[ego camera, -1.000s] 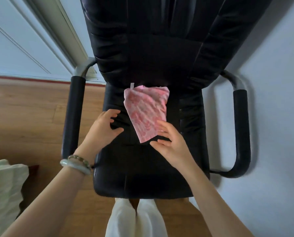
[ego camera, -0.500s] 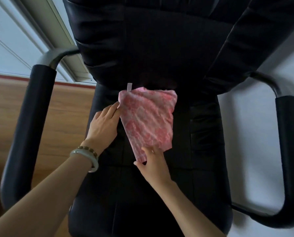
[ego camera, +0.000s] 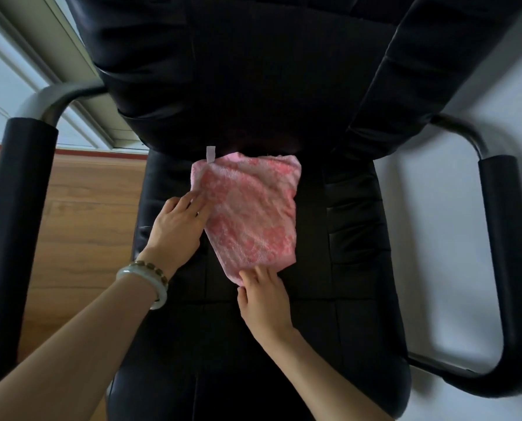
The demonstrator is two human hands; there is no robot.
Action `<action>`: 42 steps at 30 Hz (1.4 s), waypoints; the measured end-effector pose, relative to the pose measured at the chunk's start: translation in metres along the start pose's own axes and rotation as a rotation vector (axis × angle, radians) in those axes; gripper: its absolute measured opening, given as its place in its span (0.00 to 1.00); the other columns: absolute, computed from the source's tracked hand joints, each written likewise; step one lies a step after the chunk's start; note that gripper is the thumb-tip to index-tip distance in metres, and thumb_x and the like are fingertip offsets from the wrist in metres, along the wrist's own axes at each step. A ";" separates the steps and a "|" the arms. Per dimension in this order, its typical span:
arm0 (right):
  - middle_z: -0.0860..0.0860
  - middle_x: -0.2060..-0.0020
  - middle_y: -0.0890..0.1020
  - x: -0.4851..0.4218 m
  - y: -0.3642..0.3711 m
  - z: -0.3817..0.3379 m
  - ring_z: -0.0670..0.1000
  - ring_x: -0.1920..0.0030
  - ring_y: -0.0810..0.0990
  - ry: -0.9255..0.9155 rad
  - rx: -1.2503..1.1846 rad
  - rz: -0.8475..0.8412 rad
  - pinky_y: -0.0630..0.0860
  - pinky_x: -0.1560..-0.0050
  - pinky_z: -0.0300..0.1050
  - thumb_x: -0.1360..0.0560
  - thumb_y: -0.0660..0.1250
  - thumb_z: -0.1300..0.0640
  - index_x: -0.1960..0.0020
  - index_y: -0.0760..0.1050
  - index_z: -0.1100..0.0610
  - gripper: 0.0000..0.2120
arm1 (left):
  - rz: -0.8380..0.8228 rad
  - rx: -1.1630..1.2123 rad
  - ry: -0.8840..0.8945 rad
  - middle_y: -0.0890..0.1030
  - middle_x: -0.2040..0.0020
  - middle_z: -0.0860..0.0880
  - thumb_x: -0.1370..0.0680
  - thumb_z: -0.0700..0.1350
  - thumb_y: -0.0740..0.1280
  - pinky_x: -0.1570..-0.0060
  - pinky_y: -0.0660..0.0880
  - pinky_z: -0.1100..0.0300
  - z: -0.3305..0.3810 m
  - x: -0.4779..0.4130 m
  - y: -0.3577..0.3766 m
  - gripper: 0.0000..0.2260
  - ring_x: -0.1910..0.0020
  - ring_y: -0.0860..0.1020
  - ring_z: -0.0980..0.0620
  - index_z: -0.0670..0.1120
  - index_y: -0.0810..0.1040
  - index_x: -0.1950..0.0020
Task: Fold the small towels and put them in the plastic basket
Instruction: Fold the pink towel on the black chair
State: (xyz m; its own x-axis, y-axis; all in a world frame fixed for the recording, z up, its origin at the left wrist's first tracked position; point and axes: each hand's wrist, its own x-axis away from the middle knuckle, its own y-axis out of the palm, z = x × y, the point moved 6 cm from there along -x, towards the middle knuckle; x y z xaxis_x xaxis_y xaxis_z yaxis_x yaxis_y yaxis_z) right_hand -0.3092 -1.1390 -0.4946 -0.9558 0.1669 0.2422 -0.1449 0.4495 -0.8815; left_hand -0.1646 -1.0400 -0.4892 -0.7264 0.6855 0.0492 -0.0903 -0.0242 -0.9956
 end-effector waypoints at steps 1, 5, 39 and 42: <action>0.49 0.57 0.79 0.000 -0.001 0.001 0.48 0.57 0.78 0.004 -0.008 0.021 0.80 0.59 0.45 0.32 0.73 0.58 0.52 0.78 0.54 0.09 | 0.011 0.004 -0.010 0.81 0.44 0.36 0.40 0.30 0.75 0.49 0.76 0.44 0.000 0.000 0.000 0.25 0.44 0.79 0.37 0.35 0.79 0.43; 0.49 0.58 0.80 0.000 -0.005 0.007 0.48 0.57 0.78 0.025 -0.105 0.017 0.78 0.58 0.42 0.29 0.69 0.61 0.55 0.78 0.55 0.04 | 0.047 0.026 -0.031 0.81 0.47 0.35 0.39 0.28 0.73 0.47 0.76 0.44 -0.001 0.004 0.001 0.21 0.46 0.80 0.36 0.34 0.80 0.46; 0.41 0.64 0.79 0.064 -0.273 -0.009 0.38 0.58 0.79 -0.007 -0.544 0.187 0.74 0.62 0.27 0.26 0.67 0.61 0.55 0.77 0.52 0.05 | -0.097 0.552 -0.394 0.77 0.59 0.49 0.21 0.39 0.62 0.63 0.67 0.55 0.006 0.103 -0.138 0.02 0.60 0.77 0.43 0.45 0.72 0.50; 0.42 0.62 0.80 0.061 -0.295 -0.002 0.39 0.58 0.79 0.050 -0.572 0.207 0.75 0.57 0.31 0.26 0.66 0.61 0.55 0.76 0.50 0.06 | -0.075 0.615 -0.411 0.77 0.63 0.52 0.20 0.41 0.60 0.65 0.69 0.54 0.003 0.100 -0.171 0.05 0.65 0.76 0.47 0.52 0.69 0.51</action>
State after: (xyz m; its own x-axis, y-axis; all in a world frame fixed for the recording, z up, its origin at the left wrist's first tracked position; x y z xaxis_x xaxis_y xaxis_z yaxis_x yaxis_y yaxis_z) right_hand -0.3241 -1.2596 -0.2193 -0.9342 0.3360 0.1199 0.2165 0.8011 -0.5580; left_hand -0.2238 -0.9698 -0.3134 -0.8888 0.3765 0.2612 -0.4270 -0.4736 -0.7703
